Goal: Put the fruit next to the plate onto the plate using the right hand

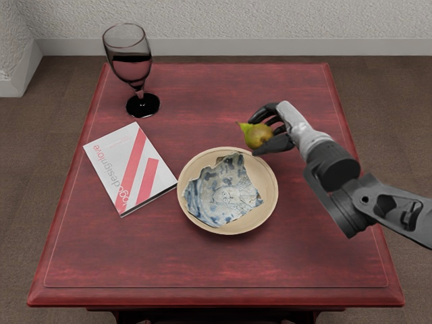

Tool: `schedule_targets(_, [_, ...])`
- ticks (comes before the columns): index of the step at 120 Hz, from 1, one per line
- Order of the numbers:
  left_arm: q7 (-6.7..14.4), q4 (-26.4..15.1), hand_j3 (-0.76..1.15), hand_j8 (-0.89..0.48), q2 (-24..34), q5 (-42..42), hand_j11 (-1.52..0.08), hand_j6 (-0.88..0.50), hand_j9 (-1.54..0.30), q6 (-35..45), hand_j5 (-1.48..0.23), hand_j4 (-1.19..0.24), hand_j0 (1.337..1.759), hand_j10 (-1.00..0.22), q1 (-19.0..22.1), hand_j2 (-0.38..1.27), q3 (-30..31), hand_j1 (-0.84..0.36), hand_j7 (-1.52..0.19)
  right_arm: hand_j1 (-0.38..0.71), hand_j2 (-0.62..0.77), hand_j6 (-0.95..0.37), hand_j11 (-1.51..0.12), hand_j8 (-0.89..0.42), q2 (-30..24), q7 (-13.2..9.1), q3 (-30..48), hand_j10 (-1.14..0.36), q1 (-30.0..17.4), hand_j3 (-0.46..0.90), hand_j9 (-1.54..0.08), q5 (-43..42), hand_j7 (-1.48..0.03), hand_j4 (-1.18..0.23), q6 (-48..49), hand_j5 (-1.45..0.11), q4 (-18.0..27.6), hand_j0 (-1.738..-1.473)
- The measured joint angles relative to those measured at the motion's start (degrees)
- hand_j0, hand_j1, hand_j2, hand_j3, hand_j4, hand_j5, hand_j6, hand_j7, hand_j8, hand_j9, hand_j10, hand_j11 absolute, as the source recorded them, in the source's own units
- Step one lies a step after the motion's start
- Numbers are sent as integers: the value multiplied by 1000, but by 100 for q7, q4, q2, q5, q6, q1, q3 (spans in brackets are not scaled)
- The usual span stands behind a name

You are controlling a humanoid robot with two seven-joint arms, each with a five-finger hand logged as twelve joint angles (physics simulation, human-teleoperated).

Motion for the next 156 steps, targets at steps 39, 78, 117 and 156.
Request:
schedule_targets(39, [0, 0, 0, 0, 0, 0, 0, 0, 0, 0, 0, 0, 1658, 0, 0, 0, -1, 349, 0, 269, 301, -407, -909, -368, 295, 0, -37, -625, 6, 1, -904, -100, -856, -621, -1, -913, 86, -1658])
schedule_targets(78, [0, 0, 0, 0, 0, 0, 0, 0, 0, 0, 0, 0, 1658, 0, 0, 0, 0, 349, 0, 265, 297, -425, -876, -384, 434, 0, -83, -608, -192, 1, -872, -319, -829, -606, -4, -877, 98, -1658])
schedule_targets(117, [0, 0, 0, 0, 0, 0, 0, 0, 0, 0, 0, 0, 1658, 0, 0, 0, 0, 349, 0, -124, 63, -170, -297, -161, 412, -5, -36, -213, -279, 0, -296, -414, -285, -212, -16, -297, 70, -1658])
schedule_targets(156, [0, 0, 0, 0, 0, 0, 0, 0, 0, 0, 0, 0, 1658, 0, 0, 0, -1, 349, 0, -272, 9, -61, -94, -59, 400, -6, -4, -70, 192, 0, -94, 165, -92, -69, -17, -95, -4, -1658])
